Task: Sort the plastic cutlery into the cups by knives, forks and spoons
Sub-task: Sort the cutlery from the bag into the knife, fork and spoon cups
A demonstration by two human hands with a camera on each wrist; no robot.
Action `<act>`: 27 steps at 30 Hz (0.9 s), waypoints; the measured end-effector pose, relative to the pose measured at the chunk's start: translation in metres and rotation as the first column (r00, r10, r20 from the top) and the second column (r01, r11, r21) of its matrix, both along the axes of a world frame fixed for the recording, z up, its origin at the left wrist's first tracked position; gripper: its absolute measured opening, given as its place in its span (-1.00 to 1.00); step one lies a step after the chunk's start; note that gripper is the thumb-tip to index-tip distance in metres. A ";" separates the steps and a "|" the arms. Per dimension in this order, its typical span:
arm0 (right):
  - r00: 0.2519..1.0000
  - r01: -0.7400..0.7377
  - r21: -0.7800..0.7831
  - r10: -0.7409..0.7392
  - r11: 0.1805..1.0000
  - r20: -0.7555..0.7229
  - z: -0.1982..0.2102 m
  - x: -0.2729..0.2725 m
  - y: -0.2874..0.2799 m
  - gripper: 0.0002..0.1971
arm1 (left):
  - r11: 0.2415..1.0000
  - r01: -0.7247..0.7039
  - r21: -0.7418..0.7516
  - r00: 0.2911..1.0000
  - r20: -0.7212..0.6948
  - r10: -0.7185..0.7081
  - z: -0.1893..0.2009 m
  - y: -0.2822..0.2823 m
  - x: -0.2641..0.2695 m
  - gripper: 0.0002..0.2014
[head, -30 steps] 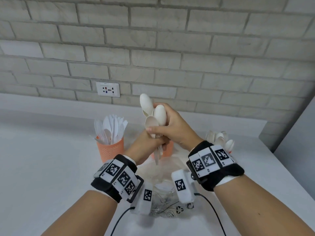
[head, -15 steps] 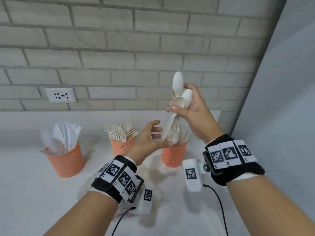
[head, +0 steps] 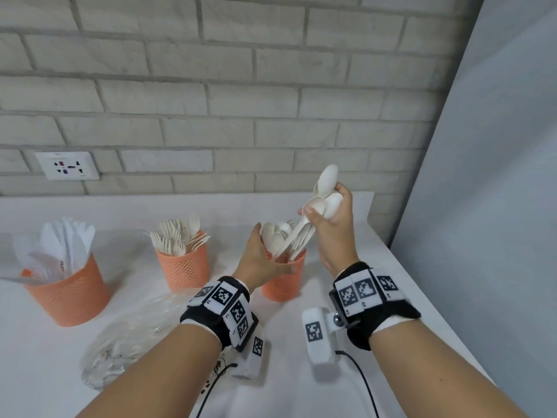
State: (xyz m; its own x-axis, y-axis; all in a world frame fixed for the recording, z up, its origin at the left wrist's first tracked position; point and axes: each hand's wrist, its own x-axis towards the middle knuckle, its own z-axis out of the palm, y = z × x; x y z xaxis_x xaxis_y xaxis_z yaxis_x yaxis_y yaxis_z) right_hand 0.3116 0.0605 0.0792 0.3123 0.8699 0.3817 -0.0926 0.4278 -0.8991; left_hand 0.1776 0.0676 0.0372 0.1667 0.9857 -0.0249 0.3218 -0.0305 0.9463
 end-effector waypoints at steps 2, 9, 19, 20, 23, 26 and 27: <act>0.996 -0.005 -0.015 0.006 1.000 0.085 -0.006 -0.003 0.003 -0.46 | 0.999 -0.035 0.004 0.999 -0.025 0.035 -0.004 0.003 0.003 0.22; 0.984 -0.011 -0.048 0.019 0.999 0.176 -0.026 -0.010 0.005 -0.37 | 1.000 -0.020 0.021 0.996 -0.091 0.022 -0.005 0.003 0.006 0.17; 0.510 0.081 -0.090 0.036 0.993 0.860 -0.014 -0.010 0.017 -0.58 | 1.000 -0.021 0.019 0.992 -0.127 0.023 -0.004 0.001 0.006 0.17; 0.388 0.103 -0.170 0.117 0.980 0.914 -0.016 -0.011 0.014 -0.55 | 1.000 -0.017 0.023 0.991 -0.135 0.020 -0.004 0.001 0.006 0.17; 0.240 0.140 -0.297 0.259 0.945 0.936 -0.021 -0.015 0.008 -0.50 | 1.000 -0.006 0.008 0.988 -0.152 0.007 -0.002 -0.001 0.005 0.17; 0.309 0.128 -0.230 0.181 0.965 0.933 -0.012 -0.017 0.003 -0.51 | 1.000 0.029 0.006 0.978 -0.209 -0.027 0.010 -0.008 0.000 0.24; 0.364 0.125 -0.166 0.110 0.978 0.925 -0.008 -0.019 0.001 -0.52 | 0.999 0.040 0.028 0.976 -0.217 -0.033 0.017 -0.012 -0.003 0.24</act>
State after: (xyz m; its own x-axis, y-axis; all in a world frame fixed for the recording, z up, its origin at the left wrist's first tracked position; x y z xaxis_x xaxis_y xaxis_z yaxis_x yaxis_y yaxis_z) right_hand 0.2924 0.0620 0.0716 -0.1302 0.9525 0.2754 0.8495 0.2504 -0.4644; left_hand 0.1744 0.0554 0.0546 0.1966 0.9799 -0.0326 0.5173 -0.0754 0.8525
